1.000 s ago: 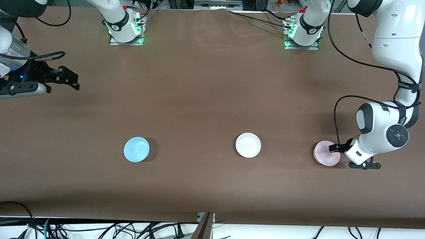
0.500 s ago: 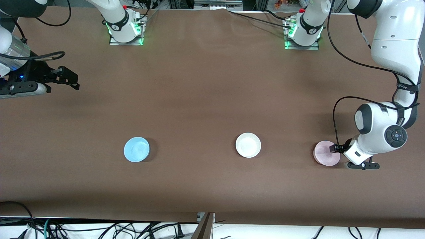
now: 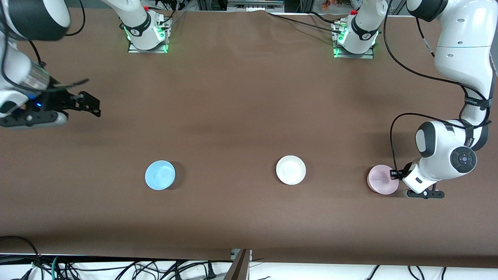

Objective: Stack pink and blue bowls on white bowl

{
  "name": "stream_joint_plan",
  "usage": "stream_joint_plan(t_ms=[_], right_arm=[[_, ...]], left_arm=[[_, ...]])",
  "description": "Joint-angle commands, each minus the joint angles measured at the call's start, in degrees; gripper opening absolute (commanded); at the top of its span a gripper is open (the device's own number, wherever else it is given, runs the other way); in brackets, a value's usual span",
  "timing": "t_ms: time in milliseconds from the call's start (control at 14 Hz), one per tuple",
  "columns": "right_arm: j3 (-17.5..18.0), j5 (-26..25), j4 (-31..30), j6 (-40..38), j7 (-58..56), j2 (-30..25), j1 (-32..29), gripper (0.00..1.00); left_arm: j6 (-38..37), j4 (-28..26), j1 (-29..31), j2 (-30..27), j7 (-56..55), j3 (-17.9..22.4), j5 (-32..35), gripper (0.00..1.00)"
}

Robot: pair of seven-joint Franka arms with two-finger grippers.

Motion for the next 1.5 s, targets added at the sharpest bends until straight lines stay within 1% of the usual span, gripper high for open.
stream_joint_plan(t_ms=[0,71,143,357,500,571,643,714,786,857,1071,1214,1429], right_arm=[[0.20,-0.14,1.80,1.13,-0.26,6.49,0.20,1.00],[0.29,-0.32,2.15,1.75,-0.34,9.50,0.72,1.00],[0.29,-0.15,2.33,3.50,-0.34,10.31,0.99,1.00],[0.29,0.38,2.33,7.63,-0.26,13.73,1.34,1.00],[0.29,1.60,2.33,11.67,-0.08,16.54,1.52,1.00],[0.29,2.83,2.42,15.08,-0.25,18.99,1.52,1.00],[0.46,3.89,2.50,19.47,-0.26,22.85,1.60,1.00],[1.42,4.85,3.03,24.30,-0.26,26.19,1.52,1.00],[1.69,5.30,3.12,27.65,-0.17,28.31,1.52,1.00],[1.78,5.48,3.12,29.25,0.44,29.90,1.86,1.00],[1.87,8.55,3.12,30.93,-0.08,32.46,1.87,1.00],[1.78,8.47,3.21,31.02,-0.26,33.08,1.61,0.99],[1.70,8.38,4.52,31.11,-1.04,34.39,0.82,0.99]], left_arm=[[-0.78,0.70,0.36,0.28,0.01,-0.37,0.33,0.08],[-0.87,0.70,0.35,0.37,-0.08,-0.37,0.33,0.03],[-0.87,0.70,0.35,0.28,-0.08,-0.37,0.33,0.00],[-1.40,0.52,-0.08,0.19,-0.34,-0.37,0.33,0.00],[-5.24,1.05,-0.43,-0.77,-4.01,-1.25,0.24,0.00],[-7.79,1.40,-0.96,-1.47,-7.34,-2.21,0.24,0.00],[-9.47,1.58,-1.14,-2.35,-11.03,-3.61,0.24,0.00],[-10.53,1.66,-1.14,-3.31,-13.76,-5.45,0.24,0.00],[-11.76,1.75,-1.14,-4.19,-16.05,-7.21,0.24,0.00],[-13.25,1.93,-1.14,-5.16,-18.77,-8.97,0.24,0.00],[-16.85,4.03,-1.84,-5.78,-29.75,-13.80,0.24,0.00],[-17.92,5.61,-5.25,-5.78,-37.57,-14.35,0.24,0.00],[-17.58,5.80,-12.10,-4.82,-49.44,-14.26,0.50,0.00]])
